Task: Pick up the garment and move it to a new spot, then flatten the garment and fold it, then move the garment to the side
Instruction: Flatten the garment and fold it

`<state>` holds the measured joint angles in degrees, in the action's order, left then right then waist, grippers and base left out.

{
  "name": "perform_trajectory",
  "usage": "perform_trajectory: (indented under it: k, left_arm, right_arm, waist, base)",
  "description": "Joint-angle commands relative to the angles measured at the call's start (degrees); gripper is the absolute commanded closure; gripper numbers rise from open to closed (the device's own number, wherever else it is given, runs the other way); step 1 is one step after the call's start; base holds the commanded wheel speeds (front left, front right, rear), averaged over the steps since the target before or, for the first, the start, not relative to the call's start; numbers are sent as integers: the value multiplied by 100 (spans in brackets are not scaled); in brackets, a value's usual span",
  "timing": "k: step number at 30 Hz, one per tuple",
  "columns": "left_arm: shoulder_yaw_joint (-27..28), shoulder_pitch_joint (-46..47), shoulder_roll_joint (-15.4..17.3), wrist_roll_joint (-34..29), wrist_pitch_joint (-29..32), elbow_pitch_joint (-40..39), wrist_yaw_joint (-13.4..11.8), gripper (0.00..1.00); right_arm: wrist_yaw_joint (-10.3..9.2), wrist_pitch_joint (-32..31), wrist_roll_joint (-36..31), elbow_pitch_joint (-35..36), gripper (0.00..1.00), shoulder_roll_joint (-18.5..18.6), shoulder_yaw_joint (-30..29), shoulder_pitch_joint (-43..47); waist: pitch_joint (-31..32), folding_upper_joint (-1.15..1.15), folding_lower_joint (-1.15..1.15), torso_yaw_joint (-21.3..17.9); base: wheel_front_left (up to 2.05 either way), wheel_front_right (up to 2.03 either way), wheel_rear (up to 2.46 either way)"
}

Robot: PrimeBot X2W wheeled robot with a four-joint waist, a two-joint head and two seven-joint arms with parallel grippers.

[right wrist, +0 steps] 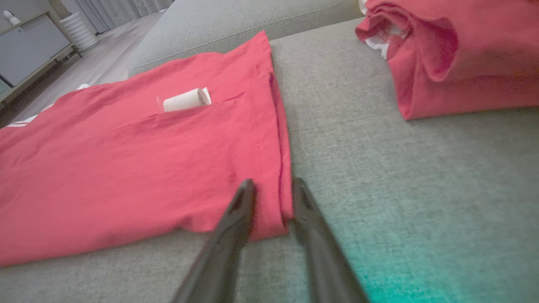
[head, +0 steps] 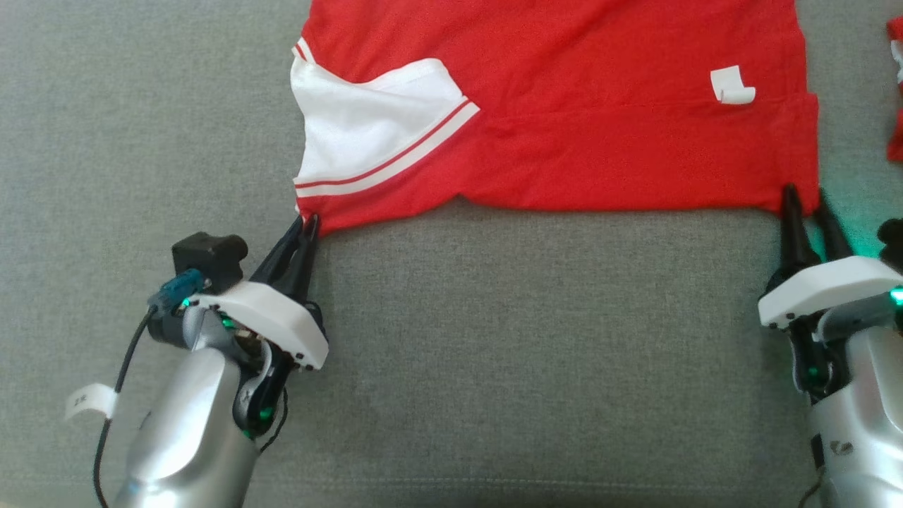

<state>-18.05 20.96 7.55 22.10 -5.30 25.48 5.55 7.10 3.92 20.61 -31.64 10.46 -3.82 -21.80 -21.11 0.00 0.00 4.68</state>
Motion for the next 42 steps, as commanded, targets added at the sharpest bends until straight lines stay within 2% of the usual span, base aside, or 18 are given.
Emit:
perform_trajectory:
  k: [1, 10, 19, 32, 42]
  left_arm:
    - [150, 78, 212, 9, -28, -190, 7, 100]
    - [69, -81, 492, 63, -56, -289, 80, 100]
    - [-47, -1040, 827, 198, 89, -1063, 67, 100]
    - [-346, -2199, 917, 222, 304, -1866, -89, 100]
    - [-491, -2407, 1072, 343, 784, -2109, -85, 100]
  right_arm:
    - [39, -36, -40, 44, 100, 34, 184, -11]
    - [39, 85, 76, 285, 100, 319, 188, 325]
    - [39, -177, 401, 1227, 100, 532, 148, 1422]
    - [39, -690, 341, 2590, 100, 230, -475, 3156]
    - [39, -919, 8, 2725, 100, 239, -700, 3375]
  waist:
    - [17, 0, 0, 14]
    - [326, 0, 0, 57]
    - [685, 0, 0, 30]
    - [866, 0, 0, 93]
    - [877, 0, 0, 119]
  base:
    - [0, 0, 0]
    - [0, 0, 0]
    - [0, 0, 0]
    - [0, 0, 0]
    - [0, 0, 0]
